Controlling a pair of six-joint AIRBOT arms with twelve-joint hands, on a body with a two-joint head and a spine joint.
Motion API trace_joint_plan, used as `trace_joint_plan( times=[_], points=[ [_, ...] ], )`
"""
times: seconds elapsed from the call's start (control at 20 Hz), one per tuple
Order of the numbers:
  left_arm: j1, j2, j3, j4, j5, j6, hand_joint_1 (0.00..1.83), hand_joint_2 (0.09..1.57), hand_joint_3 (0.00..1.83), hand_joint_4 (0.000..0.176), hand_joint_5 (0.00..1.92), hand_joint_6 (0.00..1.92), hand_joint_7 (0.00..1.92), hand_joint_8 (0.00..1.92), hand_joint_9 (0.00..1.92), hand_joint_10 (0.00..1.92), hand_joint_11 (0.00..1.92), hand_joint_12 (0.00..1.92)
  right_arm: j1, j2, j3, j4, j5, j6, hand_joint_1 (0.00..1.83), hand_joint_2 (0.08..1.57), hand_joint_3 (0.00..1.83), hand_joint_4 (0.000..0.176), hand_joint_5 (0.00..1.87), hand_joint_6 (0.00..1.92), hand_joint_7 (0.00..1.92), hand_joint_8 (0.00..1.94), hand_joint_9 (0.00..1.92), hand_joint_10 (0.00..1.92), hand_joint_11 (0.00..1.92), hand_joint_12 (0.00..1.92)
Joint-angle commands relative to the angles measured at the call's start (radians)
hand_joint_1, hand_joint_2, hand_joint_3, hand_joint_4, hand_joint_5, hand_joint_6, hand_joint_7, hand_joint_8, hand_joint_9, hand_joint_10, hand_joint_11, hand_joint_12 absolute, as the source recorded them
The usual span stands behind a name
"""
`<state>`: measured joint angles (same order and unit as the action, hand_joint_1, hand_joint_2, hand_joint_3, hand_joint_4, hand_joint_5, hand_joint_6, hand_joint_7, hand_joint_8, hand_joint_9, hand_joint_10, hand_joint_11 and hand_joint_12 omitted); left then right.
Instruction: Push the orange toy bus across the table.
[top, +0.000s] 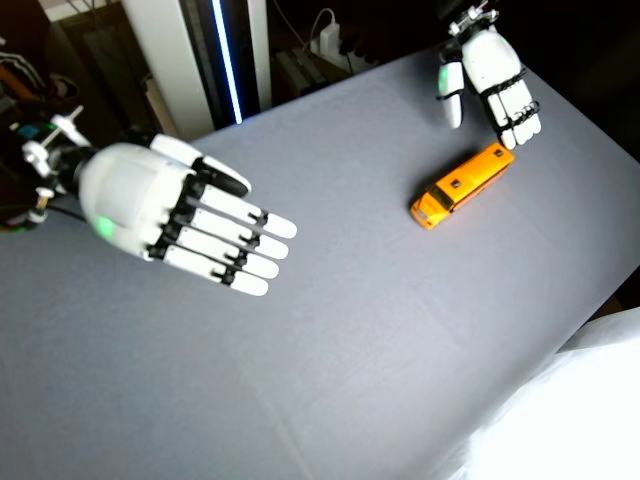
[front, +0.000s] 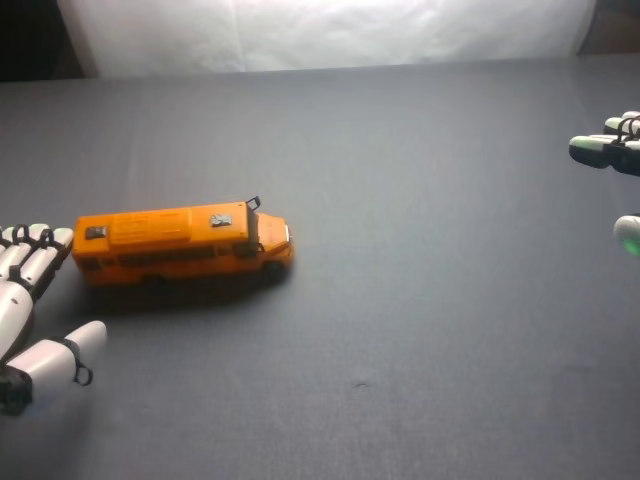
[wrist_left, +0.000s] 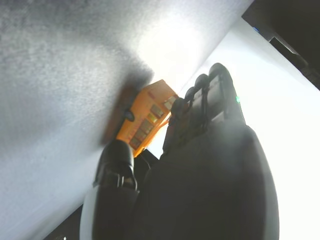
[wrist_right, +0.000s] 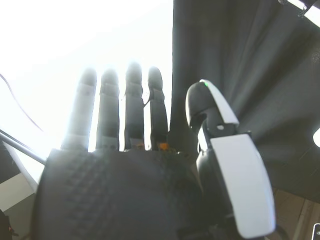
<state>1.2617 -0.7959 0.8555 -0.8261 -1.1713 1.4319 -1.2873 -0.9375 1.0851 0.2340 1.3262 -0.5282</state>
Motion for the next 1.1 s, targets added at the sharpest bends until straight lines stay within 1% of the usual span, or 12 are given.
trace_joint_plan(
  times=[0.0, 0.3, 0.45, 0.6, 0.75, 0.9, 0.95, 1.05],
  points=[
    [-0.019, -0.01, 0.002, 0.052, -0.085, 0.001, 0.0, 1.35, 0.0, 0.0, 0.0, 0.0, 0.0, 0.0, 0.0, 0.0, 0.0, 0.0, 0.007, -0.001, 0.004, 0.009, 0.124, 0.008, 0.57, 1.43, 0.0, 0.0, 0.46, 0.0, 0.46, 0.01, 0.28, 0.0, 0.2, 0.07],
    [-0.089, -0.044, 0.009, 0.164, -0.027, 0.001, 0.0, 1.29, 0.0, 0.0, 0.0, 0.0, 0.0, 0.0, 0.0, 0.0, 0.0, 0.0, 0.007, -0.002, 0.004, 0.009, 0.124, 0.008, 0.53, 1.42, 0.0, 0.0, 0.47, 0.0, 0.48, 0.0, 0.3, 0.0, 0.21, 0.06],
    [-0.14, -0.068, 0.016, 0.226, 0.006, 0.001, 0.0, 1.31, 0.0, 0.0, 0.0, 0.0, 0.0, 0.0, 0.0, 0.0, 0.0, 0.0, 0.007, -0.002, 0.004, 0.009, 0.124, 0.008, 0.53, 1.42, 0.0, 0.0, 0.47, 0.0, 0.48, 0.0, 0.31, 0.01, 0.22, 0.06],
    [-0.167, -0.081, 0.018, 0.272, 0.033, 0.001, 0.0, 1.33, 0.01, 0.0, 0.0, 0.0, 0.0, 0.0, 0.0, 0.0, 0.0, 0.0, 0.007, -0.002, 0.004, 0.009, 0.124, 0.009, 0.53, 1.42, 0.0, 0.0, 0.48, 0.0, 0.48, 0.0, 0.31, 0.0, 0.22, 0.06],
    [-0.17, -0.079, 0.015, 0.263, 0.008, 0.001, 0.0, 1.34, 0.01, 0.0, 0.0, 0.0, 0.0, 0.0, 0.0, 0.0, 0.0, 0.0, 0.007, -0.002, 0.004, 0.009, 0.124, 0.011, 0.57, 1.42, 0.0, 0.0, 0.48, 0.0, 0.48, 0.0, 0.31, 0.0, 0.22, 0.06],
    [-0.164, -0.056, 0.001, 0.247, -0.037, 0.001, 0.0, 1.36, 0.02, 0.0, 0.0, 0.0, 0.0, 0.0, 0.0, 0.0, 0.0, 0.0, 0.007, -0.003, 0.003, 0.01, 0.124, 0.016, 0.57, 1.42, 0.0, 0.0, 0.48, 0.0, 0.49, 0.0, 0.32, 0.0, 0.22, 0.06],
    [-0.16, -0.048, -0.007, 0.245, -0.061, 0.001, 0.0, 1.4, 0.03, 0.0, 0.0, 0.0, 0.0, 0.0, 0.0, 0.0, 0.0, 0.0, 0.007, -0.003, 0.003, 0.01, 0.124, 0.016, 0.57, 1.42, 0.0, 0.0, 0.48, 0.0, 0.49, 0.01, 0.32, 0.01, 0.21, 0.05],
    [-0.156, -0.033, -0.024, 0.25, -0.116, -0.008, 0.0, 1.39, 0.02, 0.0, 0.01, 0.0, 0.0, 0.0, 0.0, 0.0, 0.0, 0.0, 0.007, -0.003, 0.004, 0.013, 0.124, 0.016, 0.56, 1.42, 0.0, 0.0, 0.47, 0.0, 0.49, 0.0, 0.31, 0.0, 0.21, 0.05]
  ],
)
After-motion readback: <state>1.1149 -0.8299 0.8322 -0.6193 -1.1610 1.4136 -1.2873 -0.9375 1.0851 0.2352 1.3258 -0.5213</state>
